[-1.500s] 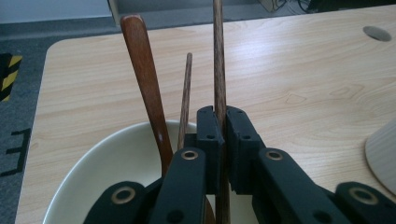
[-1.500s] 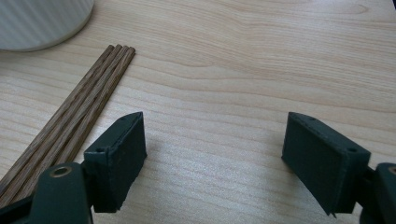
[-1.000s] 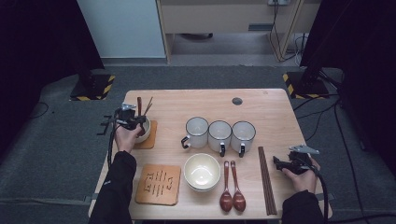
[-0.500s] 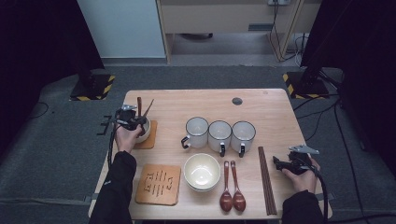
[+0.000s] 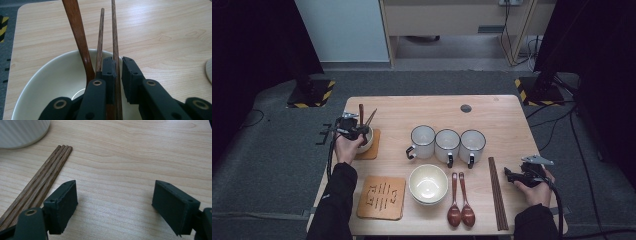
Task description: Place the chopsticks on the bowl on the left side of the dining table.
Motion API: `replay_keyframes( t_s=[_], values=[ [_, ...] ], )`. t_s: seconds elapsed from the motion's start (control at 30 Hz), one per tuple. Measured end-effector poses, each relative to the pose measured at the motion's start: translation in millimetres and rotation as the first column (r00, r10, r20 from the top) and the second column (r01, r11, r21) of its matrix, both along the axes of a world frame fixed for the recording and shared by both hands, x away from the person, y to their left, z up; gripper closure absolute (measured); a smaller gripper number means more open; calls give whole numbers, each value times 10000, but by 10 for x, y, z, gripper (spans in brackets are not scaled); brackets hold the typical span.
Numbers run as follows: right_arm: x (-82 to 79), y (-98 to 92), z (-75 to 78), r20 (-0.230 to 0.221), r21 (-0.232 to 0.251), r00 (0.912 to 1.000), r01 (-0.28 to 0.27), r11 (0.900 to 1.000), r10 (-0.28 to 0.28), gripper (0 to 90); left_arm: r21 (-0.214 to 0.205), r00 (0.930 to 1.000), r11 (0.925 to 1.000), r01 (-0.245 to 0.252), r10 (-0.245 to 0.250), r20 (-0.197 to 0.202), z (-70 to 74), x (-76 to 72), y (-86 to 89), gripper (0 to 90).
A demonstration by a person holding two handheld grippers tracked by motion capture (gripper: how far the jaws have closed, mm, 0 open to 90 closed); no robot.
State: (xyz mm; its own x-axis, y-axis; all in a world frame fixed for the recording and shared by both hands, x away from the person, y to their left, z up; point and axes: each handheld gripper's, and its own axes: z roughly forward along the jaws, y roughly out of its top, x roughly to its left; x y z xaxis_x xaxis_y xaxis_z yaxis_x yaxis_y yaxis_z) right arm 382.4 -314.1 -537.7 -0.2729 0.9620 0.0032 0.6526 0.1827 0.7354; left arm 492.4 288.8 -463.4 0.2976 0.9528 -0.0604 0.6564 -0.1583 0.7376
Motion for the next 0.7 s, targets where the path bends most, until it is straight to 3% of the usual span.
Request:
replay_keyframes(
  t_s=[0.7],
  values=[
    [0, 1, 0, 0, -5, 10000, 8, 10000, -8, 201, 224, 9999, 9997, 86, -87, 61, 99, -87, 16, 748]
  ],
)
